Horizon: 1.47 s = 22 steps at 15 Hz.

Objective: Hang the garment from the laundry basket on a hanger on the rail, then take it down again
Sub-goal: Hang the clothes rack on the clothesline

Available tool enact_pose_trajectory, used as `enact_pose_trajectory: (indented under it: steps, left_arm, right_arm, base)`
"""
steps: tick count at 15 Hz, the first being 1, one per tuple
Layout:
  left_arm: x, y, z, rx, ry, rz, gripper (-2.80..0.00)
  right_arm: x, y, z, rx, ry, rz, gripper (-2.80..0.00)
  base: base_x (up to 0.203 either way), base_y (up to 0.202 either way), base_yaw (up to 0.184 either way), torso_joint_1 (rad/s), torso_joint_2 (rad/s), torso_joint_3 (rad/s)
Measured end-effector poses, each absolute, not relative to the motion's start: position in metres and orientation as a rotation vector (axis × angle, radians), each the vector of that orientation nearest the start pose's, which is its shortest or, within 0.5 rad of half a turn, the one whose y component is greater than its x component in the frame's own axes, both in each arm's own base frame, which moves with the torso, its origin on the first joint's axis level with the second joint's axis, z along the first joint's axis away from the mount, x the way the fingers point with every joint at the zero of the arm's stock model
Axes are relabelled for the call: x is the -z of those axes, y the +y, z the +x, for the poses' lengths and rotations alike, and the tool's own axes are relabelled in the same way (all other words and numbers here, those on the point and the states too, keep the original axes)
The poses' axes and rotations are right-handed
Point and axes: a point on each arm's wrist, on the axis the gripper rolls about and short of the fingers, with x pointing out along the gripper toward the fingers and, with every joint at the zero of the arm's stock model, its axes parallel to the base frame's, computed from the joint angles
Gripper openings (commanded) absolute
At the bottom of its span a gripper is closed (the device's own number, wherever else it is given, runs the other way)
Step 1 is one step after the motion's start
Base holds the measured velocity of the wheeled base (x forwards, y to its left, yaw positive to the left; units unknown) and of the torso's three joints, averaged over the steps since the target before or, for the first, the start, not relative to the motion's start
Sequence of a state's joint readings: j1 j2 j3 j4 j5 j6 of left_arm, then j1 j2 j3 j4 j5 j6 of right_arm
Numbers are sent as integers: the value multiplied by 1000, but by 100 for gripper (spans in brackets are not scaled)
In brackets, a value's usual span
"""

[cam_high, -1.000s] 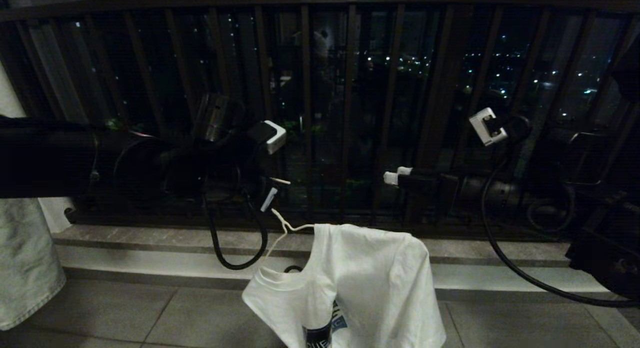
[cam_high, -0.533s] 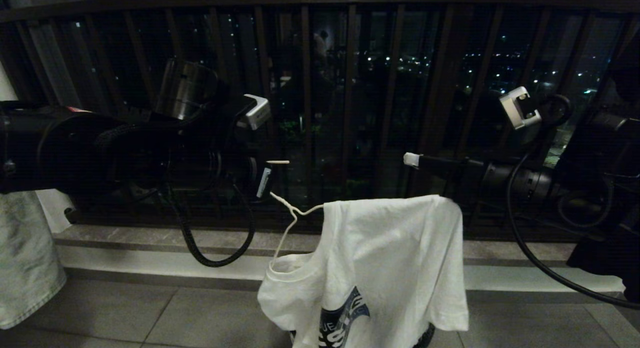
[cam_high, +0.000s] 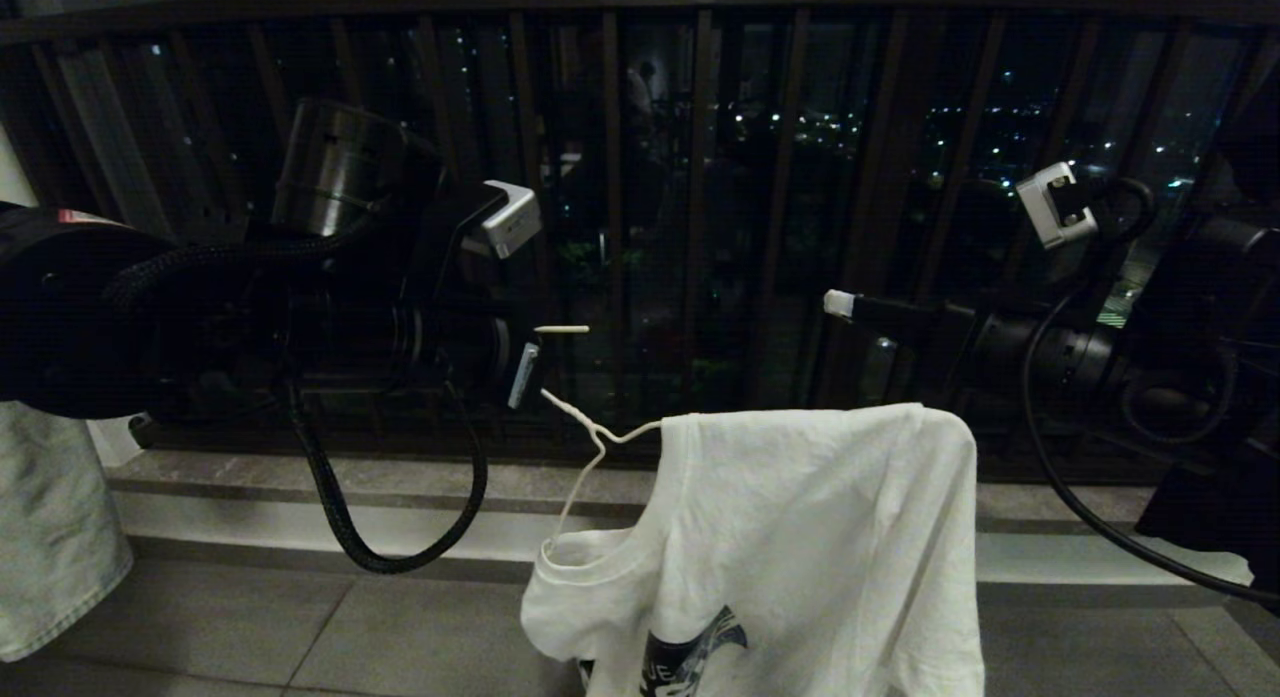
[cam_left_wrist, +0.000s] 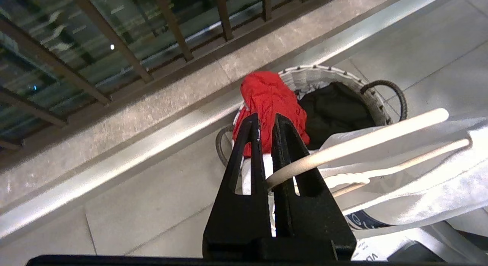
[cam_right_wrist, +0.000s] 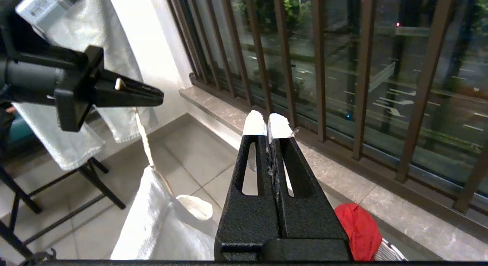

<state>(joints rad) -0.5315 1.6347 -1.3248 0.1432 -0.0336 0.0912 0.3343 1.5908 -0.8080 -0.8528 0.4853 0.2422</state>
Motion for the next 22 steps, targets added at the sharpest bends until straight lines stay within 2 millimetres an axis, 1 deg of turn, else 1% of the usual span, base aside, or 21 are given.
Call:
enact_pose_trajectory:
  steps: [4,8,9,12,13,15,17,19,20,22]
  left_arm:
    - [-275,-157,255,592,411,209,-280]
    - [-273,-157,256,558,414,221,-280]
    - [-272,-159,256,553,416,226,-280]
    - [-268,-172,250,553,432,255,-280]
    - [-265,-175,247,546,460,274,-280]
    - [-264,-180,239,529,515,312,-280]
    - [-267,-183,235,521,531,325,-280]
    - [-267,-186,233,530,531,327,-280]
    - [-268,-187,232,533,527,324,-280]
    - [-269,-187,231,534,524,314,-280]
  right_arm:
    - [-239,101,259,-823,14,205,-280]
    - [-249,98,252,-819,15,205,-280]
    - [-253,98,249,-814,43,208,-280]
    - [-277,98,238,-766,164,210,-280]
    - [-282,99,232,-744,219,193,-280]
    - [-285,101,221,-718,321,124,-280]
    - [-294,102,215,-727,390,65,-280]
    - [-307,105,215,-744,438,-10,-280]
    - [-309,108,218,-758,476,-65,-280]
    - [-308,115,225,-803,553,-170,-280]
  base:
    - [0,0,0,0,0,0]
    - [0,0,0,0,0,0]
    - [0,0,0,0,0,0]
    - [0,0,0,0,0,0]
    - [0,0,0,0,0,0]
    - [0,0,0,0,0,0]
    - [0,0,0,0,0,0]
    - [0,0,0,0,0,0]
    - [0,0,0,0,0,0]
    - [0,0,0,0,0,0]
